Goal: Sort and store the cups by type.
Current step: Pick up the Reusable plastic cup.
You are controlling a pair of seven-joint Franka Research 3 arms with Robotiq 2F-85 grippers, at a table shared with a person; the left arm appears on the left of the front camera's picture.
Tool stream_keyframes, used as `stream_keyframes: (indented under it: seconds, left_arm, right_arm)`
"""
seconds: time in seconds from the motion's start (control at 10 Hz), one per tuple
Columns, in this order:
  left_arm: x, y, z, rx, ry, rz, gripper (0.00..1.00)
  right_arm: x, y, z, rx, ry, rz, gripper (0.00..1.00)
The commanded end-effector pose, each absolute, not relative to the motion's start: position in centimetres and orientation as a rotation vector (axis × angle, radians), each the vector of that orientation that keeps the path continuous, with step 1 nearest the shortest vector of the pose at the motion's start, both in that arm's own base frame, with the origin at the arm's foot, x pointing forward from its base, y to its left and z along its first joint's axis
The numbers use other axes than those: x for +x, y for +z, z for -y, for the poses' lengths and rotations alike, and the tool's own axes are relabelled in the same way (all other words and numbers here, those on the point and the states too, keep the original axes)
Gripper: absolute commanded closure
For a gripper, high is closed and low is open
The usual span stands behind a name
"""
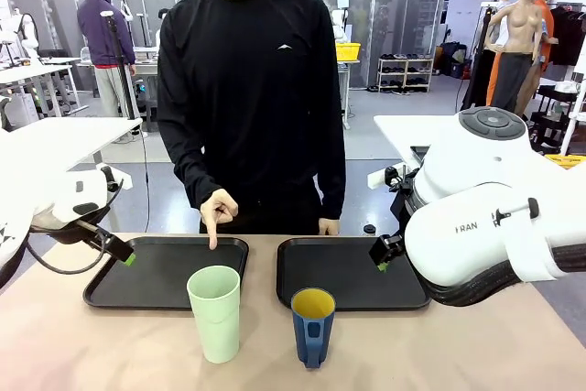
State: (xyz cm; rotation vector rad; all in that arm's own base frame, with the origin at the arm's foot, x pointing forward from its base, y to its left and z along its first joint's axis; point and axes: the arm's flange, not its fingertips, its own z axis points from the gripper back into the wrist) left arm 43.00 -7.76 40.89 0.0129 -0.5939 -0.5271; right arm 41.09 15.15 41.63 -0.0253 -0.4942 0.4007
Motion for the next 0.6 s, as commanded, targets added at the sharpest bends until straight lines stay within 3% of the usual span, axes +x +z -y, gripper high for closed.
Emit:
stream_keyframes:
  seconds: [0.0,0.5]
  left_arm:
    - [43.6,39.6,5.7,0.031,-0.575,0.646,0.00]
    - [41.9,35.8,0.2,0.053,-0.736,0.629,0.00]
  right_arm:
    - [41.1,41.6,-15.2,-0.025,0.402,0.495,0.00]
    - [41.1,41.6,-15.2,-0.025,0.402,0.495,0.00]
